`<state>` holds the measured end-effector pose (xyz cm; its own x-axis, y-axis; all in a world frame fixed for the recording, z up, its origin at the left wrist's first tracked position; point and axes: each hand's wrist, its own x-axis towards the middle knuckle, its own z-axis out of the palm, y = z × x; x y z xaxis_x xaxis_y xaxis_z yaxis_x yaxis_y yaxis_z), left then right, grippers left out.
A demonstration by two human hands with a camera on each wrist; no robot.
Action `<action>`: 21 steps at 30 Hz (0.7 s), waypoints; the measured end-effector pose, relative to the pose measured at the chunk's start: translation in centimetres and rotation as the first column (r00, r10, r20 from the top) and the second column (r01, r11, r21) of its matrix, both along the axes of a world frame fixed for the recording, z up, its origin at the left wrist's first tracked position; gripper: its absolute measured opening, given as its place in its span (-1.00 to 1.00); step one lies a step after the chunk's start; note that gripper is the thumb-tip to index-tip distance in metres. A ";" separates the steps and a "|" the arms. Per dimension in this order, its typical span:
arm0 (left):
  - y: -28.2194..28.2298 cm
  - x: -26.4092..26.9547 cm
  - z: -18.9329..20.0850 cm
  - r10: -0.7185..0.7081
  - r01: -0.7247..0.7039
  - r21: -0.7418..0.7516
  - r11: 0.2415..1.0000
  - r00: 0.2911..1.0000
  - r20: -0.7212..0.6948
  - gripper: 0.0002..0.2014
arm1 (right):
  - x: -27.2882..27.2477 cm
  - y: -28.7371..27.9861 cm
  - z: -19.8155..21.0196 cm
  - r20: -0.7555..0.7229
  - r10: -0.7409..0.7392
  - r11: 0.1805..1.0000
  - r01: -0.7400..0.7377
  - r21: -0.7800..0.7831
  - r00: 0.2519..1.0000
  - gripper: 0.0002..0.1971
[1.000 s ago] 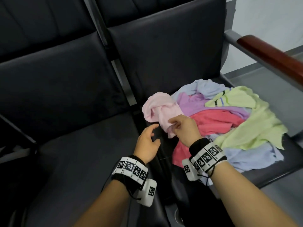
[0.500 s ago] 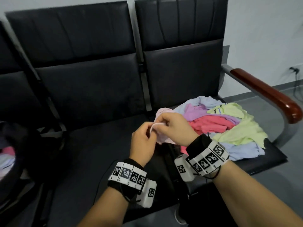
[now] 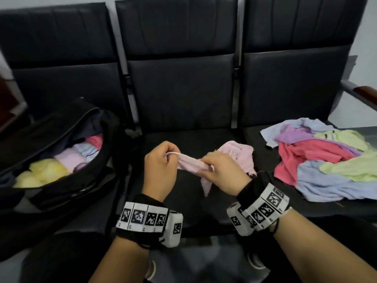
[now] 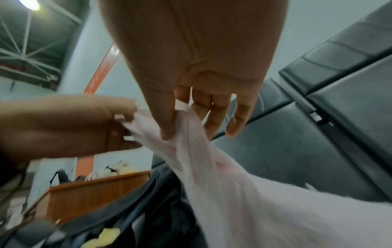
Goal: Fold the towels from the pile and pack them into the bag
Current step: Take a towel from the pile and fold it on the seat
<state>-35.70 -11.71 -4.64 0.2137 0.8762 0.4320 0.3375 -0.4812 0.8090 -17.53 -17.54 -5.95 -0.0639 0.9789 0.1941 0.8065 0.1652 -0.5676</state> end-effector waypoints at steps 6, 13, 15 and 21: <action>0.5 -6.2 -0.5 0.221 -0.226 0.040 0.973 0.970 0.105 -0.75 | -0.3 -0.3 -3.2 0.031 -0.078 0.996 0.080 -0.048 0.996 -0.86; 1.5 -10.9 -4.2 0.437 -0.427 -0.101 0.899 0.890 0.132 -0.79 | 1.5 -1.6 -3.2 -0.339 -0.277 0.952 0.305 0.032 0.899 -0.71; 1.7 -11.7 -5.3 0.488 -0.469 -0.150 0.870 0.862 0.138 -0.78 | 1.9 -1.7 -3.3 -0.372 -0.321 0.935 0.354 0.021 0.871 -0.73; 1.8 -12.6 -6.9 0.511 -0.534 -0.234 0.812 0.845 -0.156 -0.77 | 1.8 -1.7 -3.7 -0.561 -0.302 0.933 0.360 -0.006 0.771 -0.89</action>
